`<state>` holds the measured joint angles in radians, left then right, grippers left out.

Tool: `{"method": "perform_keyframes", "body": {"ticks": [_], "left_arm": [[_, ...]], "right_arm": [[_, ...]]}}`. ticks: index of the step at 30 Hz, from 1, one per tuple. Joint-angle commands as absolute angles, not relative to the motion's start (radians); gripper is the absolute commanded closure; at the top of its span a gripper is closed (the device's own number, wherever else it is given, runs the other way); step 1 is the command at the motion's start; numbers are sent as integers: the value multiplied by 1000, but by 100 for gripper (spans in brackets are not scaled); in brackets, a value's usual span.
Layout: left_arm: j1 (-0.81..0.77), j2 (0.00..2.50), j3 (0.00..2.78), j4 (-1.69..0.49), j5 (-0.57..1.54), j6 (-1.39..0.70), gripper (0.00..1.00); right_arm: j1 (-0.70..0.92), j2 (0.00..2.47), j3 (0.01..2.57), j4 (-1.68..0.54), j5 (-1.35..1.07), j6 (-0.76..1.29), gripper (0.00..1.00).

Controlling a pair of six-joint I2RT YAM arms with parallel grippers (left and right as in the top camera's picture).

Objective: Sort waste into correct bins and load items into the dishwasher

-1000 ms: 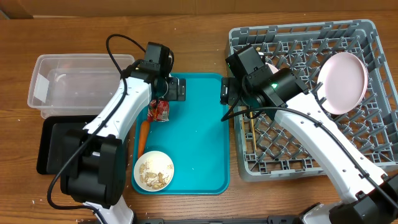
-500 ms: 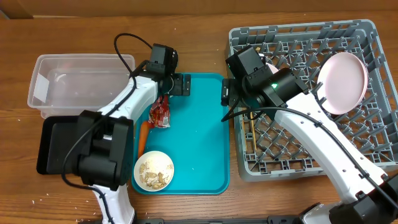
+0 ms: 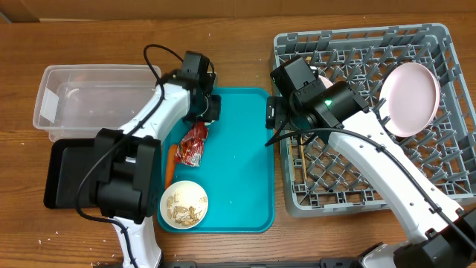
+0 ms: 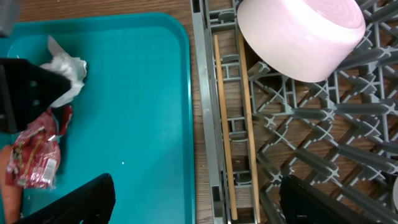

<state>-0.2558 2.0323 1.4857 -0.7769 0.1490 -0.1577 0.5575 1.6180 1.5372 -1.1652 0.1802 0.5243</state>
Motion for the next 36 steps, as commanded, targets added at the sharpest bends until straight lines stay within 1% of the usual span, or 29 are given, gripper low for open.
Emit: {"method": "perform_keyframes", "body": {"ticks": [1,4,5,6,7,11,13,16,19,22,23,24,25,27,30,33,34,36], "left_arm": [[-260,2009,1640,-904,201,-164,96],[-260,1967,1749,-1063,140,-164,96],[-260,1952,1778,-1112,93,-165,96],[-257,1927,1814,-1185,1,-190,96],[-256,1919,1821,-1207,-28,-204,96],[-220,1866,1834,-1377,-236,-343,96],[-181,1862,1834,-1451,-300,-413,95],[-112,1864,1805,-1492,-315,-456,92],[-30,1864,1726,-1499,-293,-505,93],[40,1864,1648,-1446,-242,-506,96],[57,1864,1639,-1431,-220,-505,87],[69,1864,1639,-1420,-183,-486,73],[75,1863,1644,-1411,-128,-430,66],[76,1862,1680,-1419,-33,-320,60],[36,1854,1744,-1440,-18,-274,54],[-49,1828,1757,-1416,-16,-264,39],[-88,1827,1757,-1410,-17,-253,32],[-178,1832,1741,-1383,-54,-227,0]], "right_arm": [[555,1617,1544,-1162,178,535,13],[555,1617,1544,-1162,178,535,13],[555,1617,1544,-1162,178,535,13],[555,1617,1544,-1162,178,535,13],[555,1617,1544,-1162,178,535,13],[555,1617,1544,-1161,178,535,13],[555,1617,1544,-1158,178,535,13],[555,1617,1544,-1154,178,535,12],[555,1617,1544,-1155,178,535,12],[555,1617,1544,-1161,178,535,12],[555,1617,1544,-1160,178,535,12],[555,1617,1544,-1158,178,535,12],[555,1617,1544,-1155,178,535,12],[555,1617,1544,-1150,178,535,11],[555,1617,1544,-1155,178,535,11],[555,1617,1544,-1162,178,535,11],[555,1617,1544,-1162,178,535,11],[555,1617,1544,-1161,178,535,11]]}}
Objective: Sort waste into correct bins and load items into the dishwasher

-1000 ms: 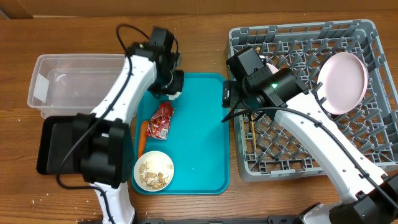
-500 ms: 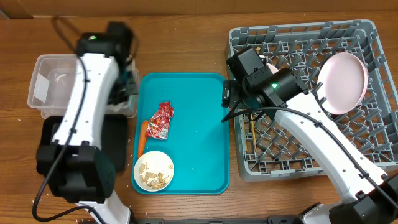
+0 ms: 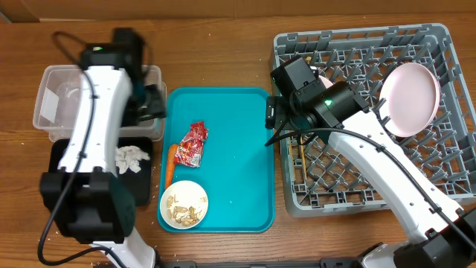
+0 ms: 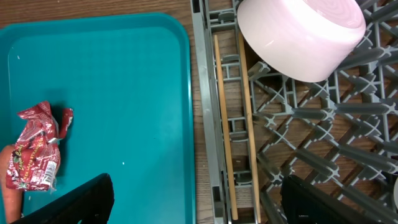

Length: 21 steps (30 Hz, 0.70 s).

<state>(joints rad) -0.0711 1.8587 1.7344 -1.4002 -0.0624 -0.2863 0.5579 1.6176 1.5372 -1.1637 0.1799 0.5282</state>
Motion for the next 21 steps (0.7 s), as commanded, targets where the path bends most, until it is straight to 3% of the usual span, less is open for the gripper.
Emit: {"method": "perform_keyframes", "body": {"ticks": [1,6,14,21], "left_arm": [[-220,1835,1721,-1360,-91,-228,0],[-324,1859,1573,-1190,-131,-250,0],[-323,1918,1409,-1000,-123,-263,0],[-315,1940,1397,-991,-101,-262,1]], "right_arm": [[555,1617,1544,-1161,178,535,11],[554,1617,1544,-1174,178,536,11],[554,1617,1544,-1176,178,536,8],[554,1617,1544,-1184,178,536,7]]}}
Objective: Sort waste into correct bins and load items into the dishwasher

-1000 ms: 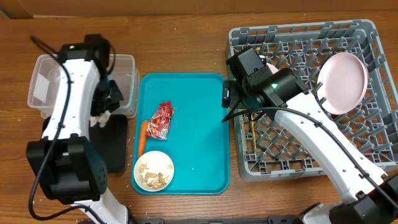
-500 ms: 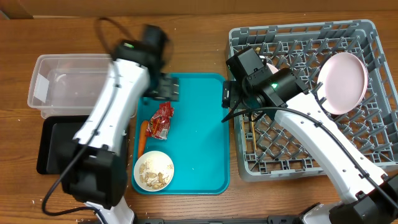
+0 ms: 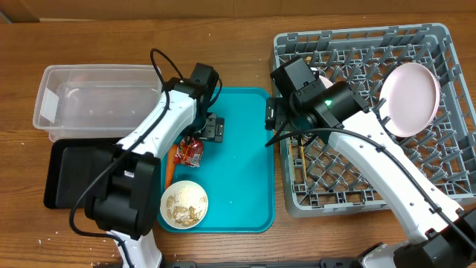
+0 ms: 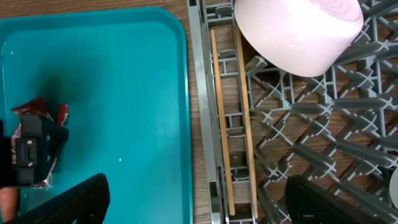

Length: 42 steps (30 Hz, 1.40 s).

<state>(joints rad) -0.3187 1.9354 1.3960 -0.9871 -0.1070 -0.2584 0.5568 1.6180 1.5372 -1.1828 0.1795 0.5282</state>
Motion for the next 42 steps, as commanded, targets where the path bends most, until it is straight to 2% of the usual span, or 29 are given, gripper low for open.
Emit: {"method": "perform_keyframes", "body": {"ticks": [1,5,9,15,20,21,25,32,37,42], "left_arm": [[-315,1940,1403,-999,-101,-262,1],[-315,1935,1460,-1097,-99,-262,6],[-314,1919,1606,-1290,-115,-266,13],[-302,1841,1717,-1536,-289,-409,9],[-209,1743,1669,-1609,-339,-521,9],[-181,1716,1640,-1602,-339,-522,10],[-28,1591,1463,-1518,-252,-516,0],[284,1498,1106,-1183,58,-402,0],[377,1533,931,-988,22,-395,0],[400,1537,874,-796,22,-354,0]], "right_arm": [[554,1617,1544,-1184,178,536,7],[554,1617,1544,-1182,178,536,7],[554,1617,1544,-1184,178,535,6],[554,1617,1544,-1192,178,535,6],[554,1617,1544,-1196,178,535,5],[554,1617,1544,-1195,178,535,4],[554,1617,1544,-1191,178,535,3],[554,1617,1544,-1191,178,535,3],[554,1617,1544,-1203,178,535,3],[554,1617,1544,-1210,178,535,3]]}}
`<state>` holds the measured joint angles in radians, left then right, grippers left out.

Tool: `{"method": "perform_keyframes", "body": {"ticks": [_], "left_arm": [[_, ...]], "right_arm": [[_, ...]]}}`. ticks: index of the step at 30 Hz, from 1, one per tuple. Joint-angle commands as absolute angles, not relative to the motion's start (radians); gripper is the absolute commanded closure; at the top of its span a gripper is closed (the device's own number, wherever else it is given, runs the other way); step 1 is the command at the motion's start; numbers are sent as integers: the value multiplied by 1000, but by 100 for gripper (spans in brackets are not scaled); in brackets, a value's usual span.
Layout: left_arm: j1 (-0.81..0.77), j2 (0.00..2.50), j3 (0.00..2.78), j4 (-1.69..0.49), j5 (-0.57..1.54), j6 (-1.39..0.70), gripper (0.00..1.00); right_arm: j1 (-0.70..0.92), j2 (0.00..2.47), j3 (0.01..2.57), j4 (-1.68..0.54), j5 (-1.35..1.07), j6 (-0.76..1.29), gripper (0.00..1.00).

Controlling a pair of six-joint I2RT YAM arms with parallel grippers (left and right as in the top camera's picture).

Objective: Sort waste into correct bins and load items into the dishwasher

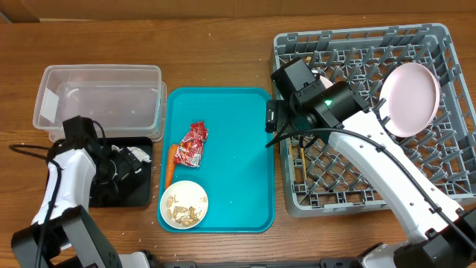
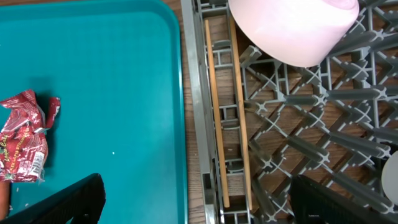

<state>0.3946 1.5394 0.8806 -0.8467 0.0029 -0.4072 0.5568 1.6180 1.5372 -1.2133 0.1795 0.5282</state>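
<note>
On the teal tray lie a red wrapper, a carrot and a white bowl of food scraps. The wrapper also shows in the right wrist view. Crumpled white paper lies in the black bin. My left gripper is over that bin, its jaws lost against the black. My right gripper hangs open over the seam between the tray and the grey dish rack, holding nothing. A pink bowl, two chopsticks and a pink plate sit in the rack.
A clear plastic container stands behind the black bin at the far left. The rack's left wall runs right beside the tray's edge. Bare wooden table surrounds everything.
My left gripper was down on the red wrapper on the tray; now it is at the far left over the black bin. The wrapper still lies on the tray. My right arm has shifted slightly.
My left gripper was first at the tray's top left by white crumpled paper. Then it was beside the bins and the paper lay in the black bin. Then it was on the red wrapper. Now it is back over the black bin, the wrapper on the tray.
</note>
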Motion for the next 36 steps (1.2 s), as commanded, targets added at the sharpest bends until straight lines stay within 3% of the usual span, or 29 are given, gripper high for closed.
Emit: {"method": "perform_keyframes", "body": {"ticks": [1,9,12,14,16,19,20,21,26,36], "left_arm": [[399,1537,874,-771,18,-337,0],[398,1537,870,-646,38,-335,1],[394,1537,865,-629,55,-336,10],[388,1538,860,-625,52,-336,29],[385,1538,857,-619,52,-336,39],[385,1538,854,-611,52,-335,32],[385,1540,853,-612,53,-336,33],[385,1543,853,-613,53,-335,40],[386,1547,854,-655,104,-316,96],[386,1516,1149,-1034,113,-310,96]], "right_arm": [[554,1617,1544,-1210,178,535,3],[554,1617,1544,-1199,178,535,2],[554,1617,1544,-1199,178,536,3],[554,1617,1544,-1201,178,535,3],[554,1617,1544,-1206,178,535,3],[554,1617,1544,-1208,178,535,3],[554,1617,1544,-1207,178,535,2],[554,1617,1544,-1206,178,535,3],[554,1617,1544,-1215,178,535,3],[554,1617,1544,-1215,178,535,3]]}}
